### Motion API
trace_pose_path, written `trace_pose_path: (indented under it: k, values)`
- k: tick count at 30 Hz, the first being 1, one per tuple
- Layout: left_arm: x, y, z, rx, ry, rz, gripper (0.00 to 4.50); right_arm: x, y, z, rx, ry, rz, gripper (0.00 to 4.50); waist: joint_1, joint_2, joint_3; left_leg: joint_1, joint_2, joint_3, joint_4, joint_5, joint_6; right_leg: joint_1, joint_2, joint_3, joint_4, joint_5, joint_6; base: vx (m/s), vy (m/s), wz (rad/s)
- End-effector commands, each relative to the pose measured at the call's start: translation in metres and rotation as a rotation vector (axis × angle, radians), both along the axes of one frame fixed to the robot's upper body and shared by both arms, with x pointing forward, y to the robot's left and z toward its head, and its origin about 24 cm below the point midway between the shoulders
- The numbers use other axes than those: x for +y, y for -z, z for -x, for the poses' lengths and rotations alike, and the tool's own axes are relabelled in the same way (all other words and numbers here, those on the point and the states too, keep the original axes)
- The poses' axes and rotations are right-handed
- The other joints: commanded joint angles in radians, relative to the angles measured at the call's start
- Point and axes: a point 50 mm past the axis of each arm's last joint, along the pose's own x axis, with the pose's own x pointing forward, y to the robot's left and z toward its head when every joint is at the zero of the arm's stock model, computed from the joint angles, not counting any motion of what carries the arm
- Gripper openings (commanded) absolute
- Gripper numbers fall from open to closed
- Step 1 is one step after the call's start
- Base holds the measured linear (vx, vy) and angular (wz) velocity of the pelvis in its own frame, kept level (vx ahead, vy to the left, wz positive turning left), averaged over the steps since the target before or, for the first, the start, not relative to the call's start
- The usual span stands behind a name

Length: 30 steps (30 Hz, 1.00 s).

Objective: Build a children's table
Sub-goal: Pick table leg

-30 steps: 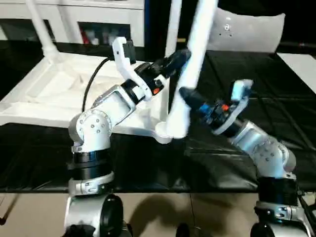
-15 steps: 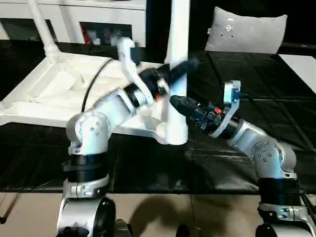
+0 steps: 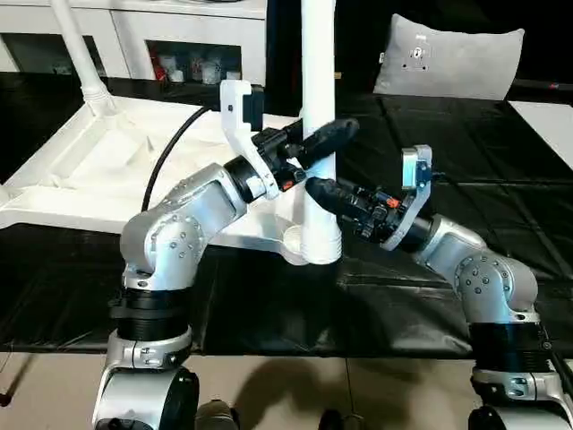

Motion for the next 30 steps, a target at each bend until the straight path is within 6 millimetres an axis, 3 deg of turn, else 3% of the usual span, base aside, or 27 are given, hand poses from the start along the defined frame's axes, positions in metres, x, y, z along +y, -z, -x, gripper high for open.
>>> trace_pose_path:
  k: [1, 8, 10, 16, 19, 24, 27, 29, 30]
  values:
    - [0.000, 0.002, -0.001, 0.017, -0.012, -0.011, 2.80, -0.001, -0.002, 0.000, -0.015, 0.005, 0.013, 1.82, 0.001, -0.001, -0.104, 0.013, 0.016, 0.007, -0.077, -0.242, -0.003, 0.061, -0.056, 0.039, -0.064, -0.420, -0.083, 0.000, 0.000, 0.00]
    - [0.002, 0.008, -0.001, 0.047, -0.032, -0.015, 2.32, -0.001, 0.000, 0.001, -0.019, 0.009, 0.019, 1.82, 0.000, 0.003, -0.103, 0.016, 0.014, 0.007, -0.078, -0.254, -0.001, 0.060, -0.053, 0.036, -0.070, -0.454, -0.066, 0.000, 0.000, 0.00]
    - [0.002, 0.010, -0.001, 0.045, -0.043, -0.025, 1.99, -0.001, 0.001, 0.002, -0.022, 0.012, 0.024, 1.82, -0.001, 0.003, -0.104, 0.016, 0.014, 0.007, -0.078, -0.260, -0.002, 0.061, -0.052, 0.035, -0.071, -0.458, -0.065, 0.000, 0.000, 0.00]
    - [0.004, 0.014, 0.000, 0.051, -0.055, -0.027, 1.84, -0.003, 0.002, 0.003, -0.023, 0.025, 0.025, 1.82, -0.001, 0.005, -0.104, 0.017, 0.014, 0.007, -0.078, -0.267, 0.000, 0.060, -0.052, 0.035, -0.072, -0.456, -0.068, 0.000, 0.000, 0.00]
    - [0.004, 0.015, 0.001, 0.041, -0.063, -0.029, 1.84, -0.005, 0.002, 0.003, -0.023, 0.032, 0.027, 1.82, -0.002, -0.001, -0.103, 0.016, 0.014, 0.008, -0.078, -0.264, 0.002, 0.060, -0.052, 0.035, -0.073, -0.468, -0.062, 0.000, 0.000, 0.00]
    - [0.005, 0.016, 0.001, 0.033, -0.081, -0.052, 1.84, -0.004, 0.004, 0.004, -0.033, 0.055, 0.053, 1.82, -0.003, 0.008, -0.104, 0.019, 0.013, 0.007, -0.077, -0.273, 0.000, 0.058, -0.050, 0.034, -0.077, -0.473, -0.056, 0.000, 0.000, 0.00]
    - [0.005, 0.016, 0.000, 0.020, -0.094, -0.086, 1.84, -0.005, 0.005, 0.003, -0.037, 0.076, 0.071, 1.82, -0.004, 0.005, -0.103, 0.017, 0.011, 0.007, -0.077, -0.274, 0.002, 0.059, -0.050, 0.033, -0.077, -0.487, -0.047, 0.000, 0.000, 0.00]
    - [0.005, 0.017, -0.001, -0.003, -0.106, -0.135, 1.84, -0.006, 0.005, 0.000, -0.032, 0.103, 0.081, 2.52, -0.005, 0.009, -0.103, 0.019, 0.010, 0.007, -0.078, -0.281, 0.002, 0.056, -0.049, 0.032, -0.081, -0.503, -0.038, 0.000, 0.000, 0.00]
    - [0.005, 0.017, -0.001, -0.010, -0.109, -0.147, 1.84, -0.006, 0.005, 0.000, -0.030, 0.113, 0.085, 2.55, -0.006, 0.009, -0.104, 0.020, 0.010, 0.007, -0.078, -0.284, 0.001, 0.057, -0.049, 0.032, -0.082, -0.510, -0.033, 0.000, 0.000, 0.00]
